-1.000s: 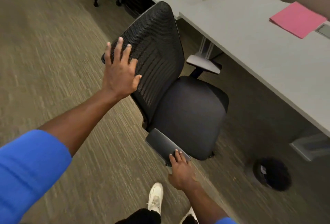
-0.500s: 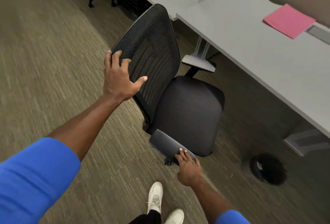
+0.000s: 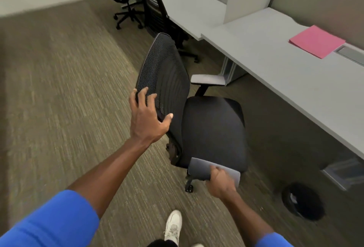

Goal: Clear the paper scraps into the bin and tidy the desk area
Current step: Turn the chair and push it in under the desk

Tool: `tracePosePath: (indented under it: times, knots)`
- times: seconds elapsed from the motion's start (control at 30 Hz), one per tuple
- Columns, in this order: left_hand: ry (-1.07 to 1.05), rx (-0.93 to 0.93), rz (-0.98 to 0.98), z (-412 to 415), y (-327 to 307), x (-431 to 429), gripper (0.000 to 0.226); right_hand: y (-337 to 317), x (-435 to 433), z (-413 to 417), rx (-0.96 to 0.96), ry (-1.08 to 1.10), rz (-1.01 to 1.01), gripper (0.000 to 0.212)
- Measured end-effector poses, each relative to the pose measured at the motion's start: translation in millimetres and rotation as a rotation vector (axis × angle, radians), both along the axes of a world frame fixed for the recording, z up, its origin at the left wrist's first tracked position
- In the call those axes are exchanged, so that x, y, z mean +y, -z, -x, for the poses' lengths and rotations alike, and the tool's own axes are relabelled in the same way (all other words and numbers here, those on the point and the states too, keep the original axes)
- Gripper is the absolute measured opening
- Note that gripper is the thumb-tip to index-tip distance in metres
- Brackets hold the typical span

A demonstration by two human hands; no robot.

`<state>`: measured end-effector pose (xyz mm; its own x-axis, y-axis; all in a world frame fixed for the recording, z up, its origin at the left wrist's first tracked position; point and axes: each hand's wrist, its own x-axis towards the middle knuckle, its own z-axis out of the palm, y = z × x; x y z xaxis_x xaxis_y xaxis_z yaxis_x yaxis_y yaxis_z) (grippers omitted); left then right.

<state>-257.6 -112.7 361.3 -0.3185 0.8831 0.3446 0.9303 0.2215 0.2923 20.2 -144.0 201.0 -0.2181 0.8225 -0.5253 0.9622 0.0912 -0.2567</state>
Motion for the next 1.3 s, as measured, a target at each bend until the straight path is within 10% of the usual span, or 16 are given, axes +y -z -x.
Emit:
tracePosePath:
  times: [0.5,1.03,1.3]
  knots:
    - [0.205,-0.161,-0.118,26,-1,-53,0.060,-140,-30,110,0.585,0.074,-0.585,0.083]
    - [0.538,-0.030,0.102,133,21,68,0.093,-166,-24,129,-0.069,0.526,-0.916,0.081]
    - [0.794,0.103,-0.108,119,13,101,0.091,-161,-6,131,-0.221,0.658,-0.904,0.061]
